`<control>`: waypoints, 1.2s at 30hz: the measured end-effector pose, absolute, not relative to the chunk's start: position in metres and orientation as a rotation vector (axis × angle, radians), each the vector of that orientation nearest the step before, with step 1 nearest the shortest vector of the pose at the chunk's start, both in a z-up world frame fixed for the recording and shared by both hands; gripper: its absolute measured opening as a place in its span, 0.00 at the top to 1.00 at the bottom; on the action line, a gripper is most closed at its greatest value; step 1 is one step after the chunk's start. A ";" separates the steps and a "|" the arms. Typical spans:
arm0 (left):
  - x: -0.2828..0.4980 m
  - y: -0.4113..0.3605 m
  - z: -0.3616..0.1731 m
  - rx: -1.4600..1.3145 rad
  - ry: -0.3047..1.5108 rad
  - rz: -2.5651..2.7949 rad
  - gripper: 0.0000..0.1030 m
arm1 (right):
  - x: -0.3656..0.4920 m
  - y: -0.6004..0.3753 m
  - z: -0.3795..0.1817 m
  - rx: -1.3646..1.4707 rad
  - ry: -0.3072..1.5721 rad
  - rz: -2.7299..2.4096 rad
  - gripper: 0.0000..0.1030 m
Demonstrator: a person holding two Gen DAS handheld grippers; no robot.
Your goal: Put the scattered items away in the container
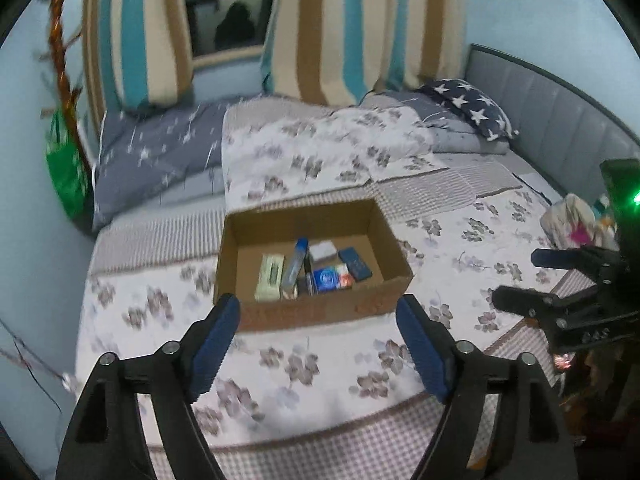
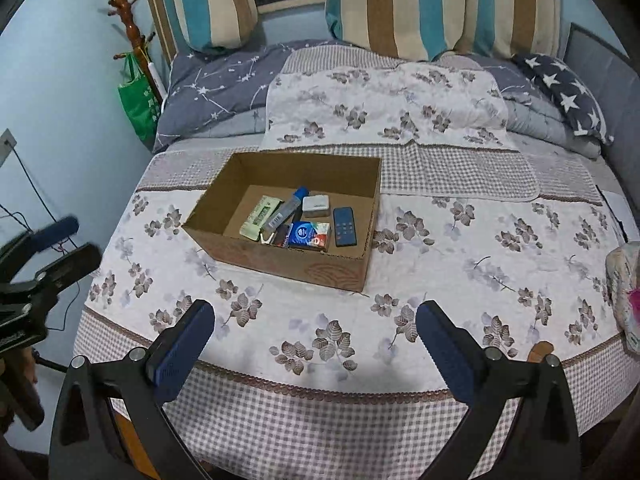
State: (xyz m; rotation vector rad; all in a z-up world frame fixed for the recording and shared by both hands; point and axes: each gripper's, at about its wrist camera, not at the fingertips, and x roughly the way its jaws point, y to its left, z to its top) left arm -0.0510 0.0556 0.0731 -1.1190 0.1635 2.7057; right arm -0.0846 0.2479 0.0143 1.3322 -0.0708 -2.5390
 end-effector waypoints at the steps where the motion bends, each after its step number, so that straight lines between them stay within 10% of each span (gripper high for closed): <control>1: -0.051 0.058 0.076 -1.101 0.178 2.707 0.19 | -0.080 0.248 0.018 1.319 -0.068 -2.552 0.97; 13: -0.046 0.063 0.086 -1.062 0.214 2.717 0.19 | -0.057 0.256 0.024 1.306 -0.139 -2.612 0.61; 36: -0.042 0.062 0.050 -1.230 0.154 2.733 0.19 | -0.059 0.244 -0.018 1.446 -0.118 -2.457 0.68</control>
